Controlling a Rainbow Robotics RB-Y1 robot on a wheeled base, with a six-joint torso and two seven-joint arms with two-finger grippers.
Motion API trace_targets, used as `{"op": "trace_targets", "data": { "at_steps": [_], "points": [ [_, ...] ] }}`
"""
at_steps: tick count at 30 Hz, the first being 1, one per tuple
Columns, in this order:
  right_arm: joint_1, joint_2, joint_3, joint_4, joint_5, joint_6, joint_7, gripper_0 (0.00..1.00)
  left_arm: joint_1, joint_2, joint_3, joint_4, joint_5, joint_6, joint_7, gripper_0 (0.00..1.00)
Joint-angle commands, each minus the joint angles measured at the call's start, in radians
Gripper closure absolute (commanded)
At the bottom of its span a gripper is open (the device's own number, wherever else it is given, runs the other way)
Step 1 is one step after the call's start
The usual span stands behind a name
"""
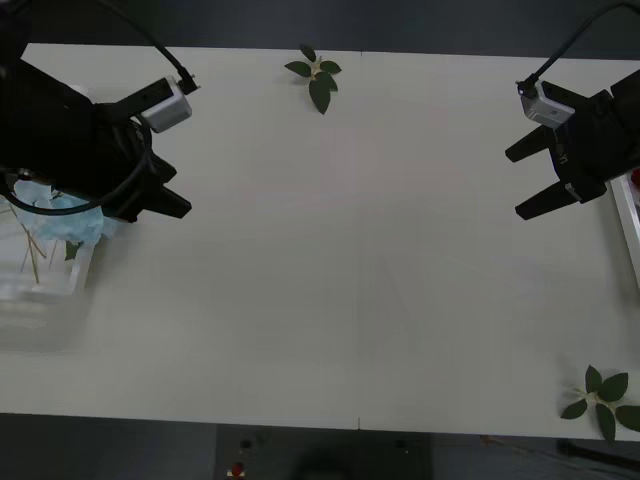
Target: Put the red flowers into the right box and the blue flowers into the left box
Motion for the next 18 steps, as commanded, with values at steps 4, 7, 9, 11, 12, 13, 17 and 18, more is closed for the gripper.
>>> {"op": "trace_targets", "data": {
  "at_steps": [4,7,9,11,12,13,17,18],
  "points": [
    [0.000,0.008,0.000,-0.018,-0.001,0.007,-0.008,0.00,-0.042,-0.099,-0.121,-0.040,-0.135,-0.111,0.058,0.44],
    [0.000,0.008,0.000,-0.018,-0.001,0.007,-0.008,0.00,-0.050,-0.134,-0.178,-0.035,-0.210,-0.177,0.110,0.44],
    [0.000,0.008,0.000,-0.018,-0.001,0.007,-0.008,0.00,-0.064,-0.169,-0.194,-0.011,-0.252,-0.196,0.128,0.44],
    [0.000,0.008,0.000,-0.018,-0.001,0.007,-0.008,0.00,-0.077,-0.201,-0.193,0.020,-0.276,-0.196,0.125,0.44],
    [0.000,0.008,0.000,-0.018,-0.001,0.007,-0.008,0.00,-0.085,-0.221,-0.193,0.045,-0.293,-0.196,0.122,0.44],
    [0.000,0.008,0.000,-0.018,-0.001,0.007,-0.008,0.00,-0.093,-0.238,-0.188,0.064,-0.310,-0.197,0.119,0.44],
    [0.000,0.008,0.000,-0.018,-0.001,0.007,-0.008,0.00,-0.123,-0.286,-0.142,0.152,-0.359,-0.199,0.085,0.43],
    [0.000,0.008,0.000,-0.018,-0.001,0.007,-0.008,0.00,-0.133,-0.298,-0.125,0.178,-0.364,-0.199,0.061,0.43]
  ]
}}
